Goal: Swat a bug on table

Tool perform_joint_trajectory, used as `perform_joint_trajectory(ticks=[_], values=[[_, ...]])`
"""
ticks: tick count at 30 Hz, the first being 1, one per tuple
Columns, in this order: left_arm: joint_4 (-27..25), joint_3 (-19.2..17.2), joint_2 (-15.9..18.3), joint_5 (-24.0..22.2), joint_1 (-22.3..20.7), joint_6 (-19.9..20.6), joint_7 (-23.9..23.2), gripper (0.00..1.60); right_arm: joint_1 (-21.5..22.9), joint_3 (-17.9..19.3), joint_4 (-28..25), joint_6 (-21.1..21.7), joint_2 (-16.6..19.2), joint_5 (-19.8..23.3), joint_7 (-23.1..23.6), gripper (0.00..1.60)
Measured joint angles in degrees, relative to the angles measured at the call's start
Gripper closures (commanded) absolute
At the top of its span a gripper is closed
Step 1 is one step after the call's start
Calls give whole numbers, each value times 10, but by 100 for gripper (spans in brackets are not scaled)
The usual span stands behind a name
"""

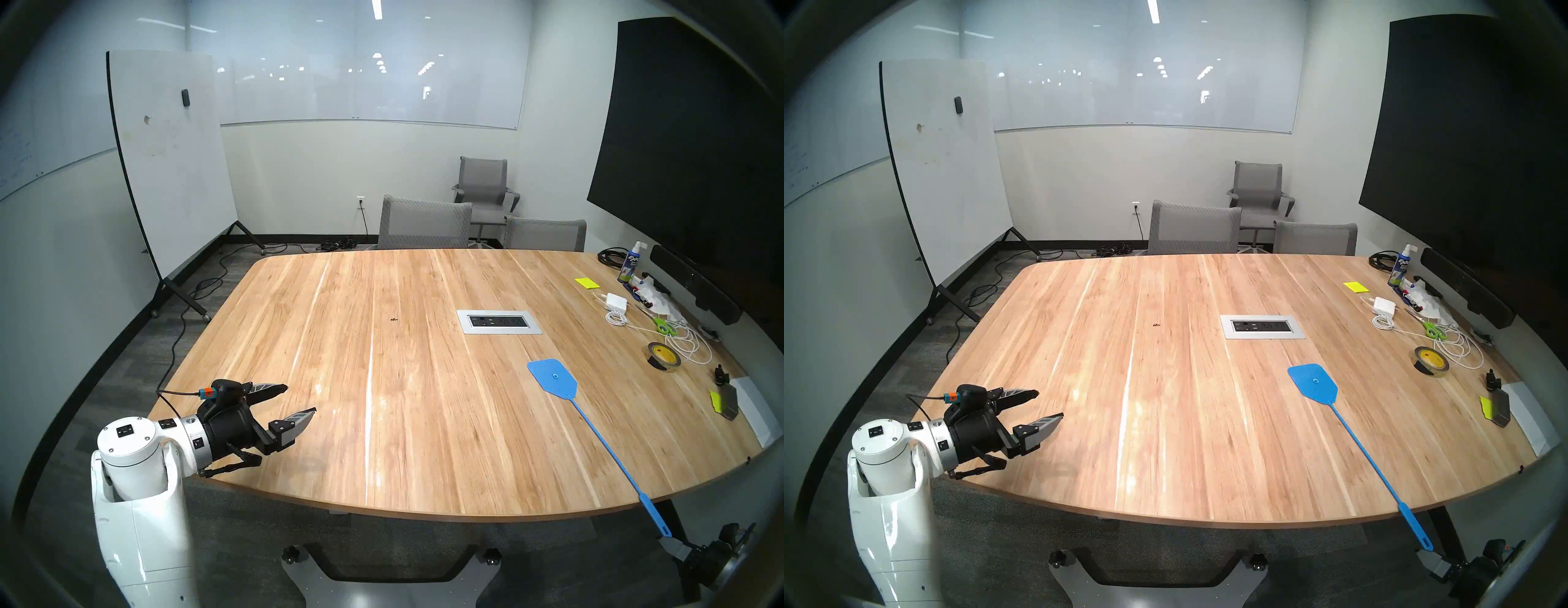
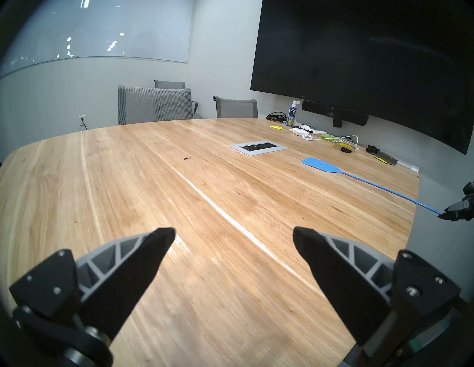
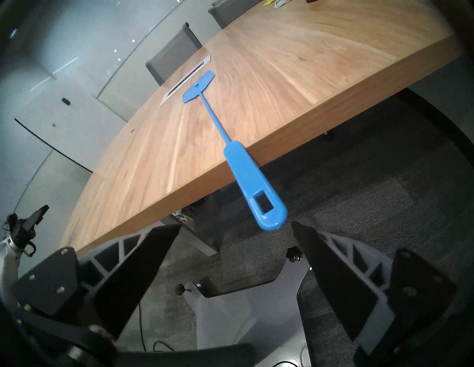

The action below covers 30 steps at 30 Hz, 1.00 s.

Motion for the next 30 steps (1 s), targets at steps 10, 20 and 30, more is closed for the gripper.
perform_joint_trajectory(ticks=[10, 20, 30], values=[[0, -1, -1, 1, 0, 0, -1, 0, -11, -10, -11, 26, -7, 28, -25, 0], [0, -1, -2, 3, -1, 0, -2, 0, -18, -28, -13, 48, -10, 56, -48, 0], [0, -2, -3, 4, -2, -1, -3, 0, -24, -50, -10, 53, -10, 82, -55, 0]])
